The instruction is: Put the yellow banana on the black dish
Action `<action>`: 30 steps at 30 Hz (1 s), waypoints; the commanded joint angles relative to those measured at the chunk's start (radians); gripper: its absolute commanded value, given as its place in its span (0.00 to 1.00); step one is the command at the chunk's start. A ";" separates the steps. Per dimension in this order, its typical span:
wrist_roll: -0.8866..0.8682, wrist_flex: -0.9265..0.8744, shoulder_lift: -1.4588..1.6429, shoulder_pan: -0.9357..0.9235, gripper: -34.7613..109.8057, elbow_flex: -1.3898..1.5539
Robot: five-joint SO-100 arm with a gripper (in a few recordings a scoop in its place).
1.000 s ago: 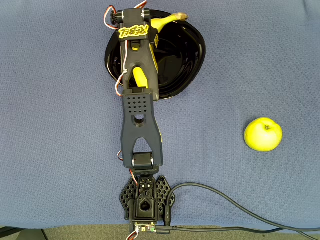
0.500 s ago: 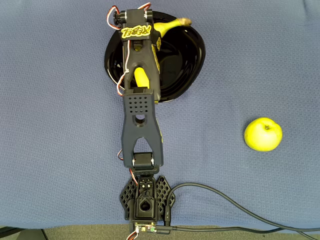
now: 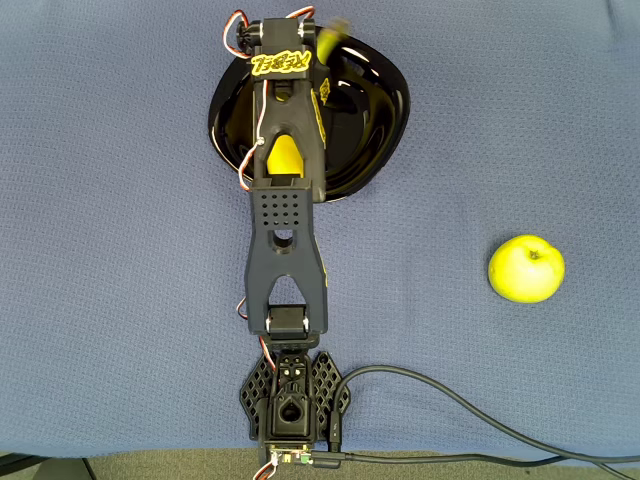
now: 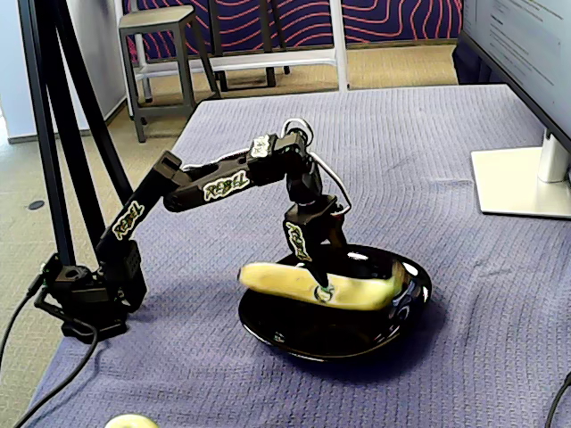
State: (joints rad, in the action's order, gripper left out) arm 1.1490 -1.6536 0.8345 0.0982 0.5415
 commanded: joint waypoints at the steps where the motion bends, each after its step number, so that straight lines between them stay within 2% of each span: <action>1: -0.018 0.009 0.092 -0.002 0.41 -0.005; 7: -0.037 0.009 0.132 0.014 0.39 0.025; 10: -0.064 -0.005 0.173 0.026 0.25 0.032; 11: -0.071 -0.014 0.190 0.031 0.24 0.032; 16: -0.124 -0.044 0.302 0.032 0.24 0.080; 19: -0.215 -0.034 0.396 0.026 0.24 0.155; 24: -0.480 0.051 0.589 0.009 0.24 0.333; 30: -0.716 0.143 0.904 0.008 0.24 0.684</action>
State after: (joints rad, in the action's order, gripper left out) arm 0.5553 -1.5631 1.5048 0.1120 1.0538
